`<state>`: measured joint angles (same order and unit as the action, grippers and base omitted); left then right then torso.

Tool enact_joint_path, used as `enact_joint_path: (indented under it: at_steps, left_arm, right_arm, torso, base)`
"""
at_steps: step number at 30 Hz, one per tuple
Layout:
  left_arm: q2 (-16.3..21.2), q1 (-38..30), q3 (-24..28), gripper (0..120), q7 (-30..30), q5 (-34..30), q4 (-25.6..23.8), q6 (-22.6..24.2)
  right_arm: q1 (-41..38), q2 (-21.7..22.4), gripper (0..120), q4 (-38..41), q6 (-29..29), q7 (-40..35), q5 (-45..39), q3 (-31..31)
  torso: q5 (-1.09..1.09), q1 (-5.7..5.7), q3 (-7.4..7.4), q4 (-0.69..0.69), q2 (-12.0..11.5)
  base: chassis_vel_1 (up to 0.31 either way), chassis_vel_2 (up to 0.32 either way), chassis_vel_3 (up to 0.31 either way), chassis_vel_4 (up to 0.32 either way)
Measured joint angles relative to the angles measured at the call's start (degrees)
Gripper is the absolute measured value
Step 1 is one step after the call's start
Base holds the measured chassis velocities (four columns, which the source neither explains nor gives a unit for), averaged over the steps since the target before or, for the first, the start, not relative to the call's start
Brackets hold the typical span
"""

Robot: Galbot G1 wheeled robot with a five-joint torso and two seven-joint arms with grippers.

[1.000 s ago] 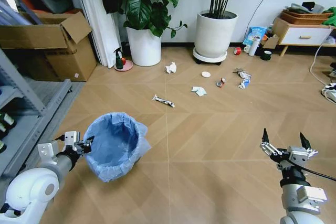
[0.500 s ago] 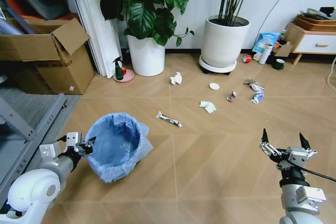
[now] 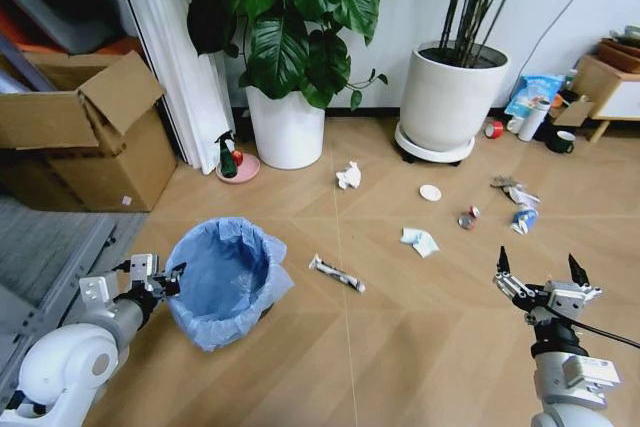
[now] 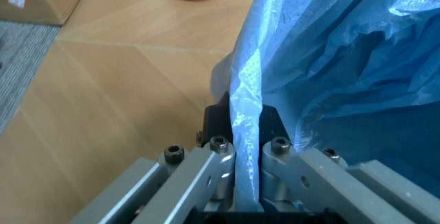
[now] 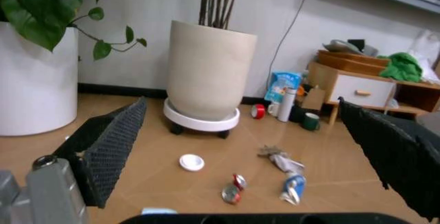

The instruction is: Pick up the trash bin and place the garbage on the floor into it.

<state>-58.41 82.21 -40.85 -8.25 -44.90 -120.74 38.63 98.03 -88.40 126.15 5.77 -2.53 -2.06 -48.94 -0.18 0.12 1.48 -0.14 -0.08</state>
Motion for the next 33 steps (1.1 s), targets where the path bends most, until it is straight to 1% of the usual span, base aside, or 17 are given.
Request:
enact_joint_path:
  at_steps: [3, 6, 10, 11, 13, 16, 17, 19, 21, 22, 23, 24, 26, 27, 29, 31, 33]
  left_arm:
    - [-0.15, 0.02, 0.02, 0, -0.02, 0.02, 0.03, -0.08]
    - [-0.2, 0.0, 0.01, 0, 0.0, 0.02, 0.03, -0.11]
    - [-0.49, 0.07, -0.03, 0, 0.04, 0.04, 0.05, -0.12]
    - [-0.66, 0.12, -0.03, 0, 0.04, 0.07, 0.05, -0.13]
    - [-0.81, 0.18, -0.04, 0, 0.05, 0.13, 0.05, -0.12]
    - [-0.84, 0.21, 0.05, 0, 0.26, 0.23, 0.05, -0.14]
    - [-0.84, 0.21, 0.05, 0, 0.26, 0.23, 0.05, -0.14]
    - [-0.83, 0.16, 0.13, 0, 0.37, 0.24, 0.05, -0.14]
    - [-0.72, -0.51, 0.77, 0, 0.39, 0.27, 0.47, -0.14]
    - [-0.72, -0.51, 0.77, 0, 0.39, 0.27, 0.47, -0.14]
    - [-0.67, -0.89, 1.19, 0, 0.38, 0.28, 0.8, -0.14]
    - [-0.7, -0.72, 1.16, 0, 0.37, 0.35, 0.82, -0.14]
    - [-0.83, -0.32, 0.92, 0, 0.34, 0.48, 0.83, -0.14]
    - [-0.83, -0.32, 0.92, 0, 0.34, 0.48, 0.83, -0.14]
    - [-1.05, -0.27, 0.68, 0, 0.1, 0.61, 0.88, -0.14]
    - [-1.12, -0.37, 0.69, 0, -0.02, 0.63, 0.95, -0.14]
    - [-1.09, -1.4, 1.52, 0, -0.56, 0.63, 1.46, -0.08]
  right_arm:
    - [-0.05, -0.04, 100, -0.3, 0.07, 0.23, 0.01, 0.27]
    - [-0.21, 0.13, 100, -0.54, 0.08, 0.34, -0.04, 0.34]
    - [-0.91, 1.73, 100, -1.65, -0.22, 0.64, -0.31, 0.72]
    - [-1.13, 2.87, 100, -2.21, -0.52, 0.72, -0.56, 1.24]
    - [-1.32, 4.78, 100, -3.14, -0.82, 1.09, -1.04, 2.17]
    - [-1.38, 10.41, 100, -5.89, -1.47, 3.8, -2.98, 4.71]
    - [-1.38, 10.41, 100, -5.89, -1.47, 3.8, -2.98, 4.71]
    - [-1.47, 13.08, 100, -7.21, -1.68, 5.33, -3.79, 5.98]
    - [-1.71, 19.4, 100, -10.02, -2.22, 8.88, -4.77, 8.71]
    - [-1.71, 19.4, 100, -10.02, -2.22, 8.88, -4.77, 8.71]
    - [-2.27, 25.12, 100, -12.15, -3.29, 10.44, -6.22, 11.57]
    - [-3.63, 29.61, 100, -14.08, -4.47, 10.97, -8.04, 14.67]
    - [-5.72, 34.03, 100, -16.5, -5.66, 11.4, -9.95, 18.89]
    - [-5.72, 34.03, 100, -16.5, -5.66, 11.4, -9.95, 18.89]
    - [-10.2, 38.48, 100, -21.06, -6.21, 12.41, -10.27, 25.13]
    - [-11.43, 39.16, 100, -22.33, -5.95, 12.89, -9.69, 26.63]
    - [-14.1, 40.33, 100, -25.89, -5.6, 13.99, -8.86, 30.51]
  torso:
    - [0.02, -0.02, -0.02, 0.02, 0.0]
    - [-0.02, -0.01, -0.01, 0.01, 0.0]
    - [0.03, 0.0, -0.01, 0.02, 0.0]
    - [-0.01, 0.01, 0.0, 0.02, 0.0]
    - [0.0, 0.0, -0.01, 0.0, 0.0]
    - [0.0, -0.01, -0.02, -0.04, 0.0]
    - [0.0, -0.01, -0.02, -0.04, 0.0]
    - [0.01, -0.02, -0.03, -0.01, 0.0]
    - [0.02, -0.03, -0.04, 0.03, 0.0]
    - [0.02, -0.03, -0.04, 0.03, 0.0]
    - [0.0, -0.03, -0.03, 0.01, 0.0]
    - [0.0, -0.02, -0.03, 0.02, 0.0]
    - [0.02, -0.02, -0.02, 0.02, 0.0]
    - [0.02, -0.02, -0.02, 0.02, 0.0]
    - [0.0, -0.02, -0.02, 0.02, 0.0]
    - [0.01, -0.02, -0.01, 0.04, 0.0]
    - [0.01, -0.01, -0.02, 0.03, 0.0]
  base:
    - [-0.22, 0.357, 0.247, -0.367]
    - [-0.249, 0.304, 0.231, -0.327]
    - [-0.225, 0.225, 0.179, -0.195]
    - [-0.154, 0.187, 0.045, -0.029]
    - [-0.077, 0.091, 0.01, -0.024]
    - [0.001, -0.013, -0.051, -0.011]
    - [0.033, -0.02, -0.077, -0.001]
    - [0.037, -0.009, -0.016, 0.029]
    - [0.078, -0.027, -0.019, 0.061]
    - [0.078, -0.021, -0.006, 0.064]
    - [0.0, 0.0, 0.0, 0.0]
    - [0.0, 0.0, 0.0, 0.0]
    - [0.0, 0.0, 0.0, 0.0]
    - [0.0, 0.0, 0.0, 0.0]
    - [0.0, 0.0, 0.0, 0.0]
    - [0.0, 0.0, 0.0, 0.0]
    - [0.0, 0.0, 0.0, 0.0]
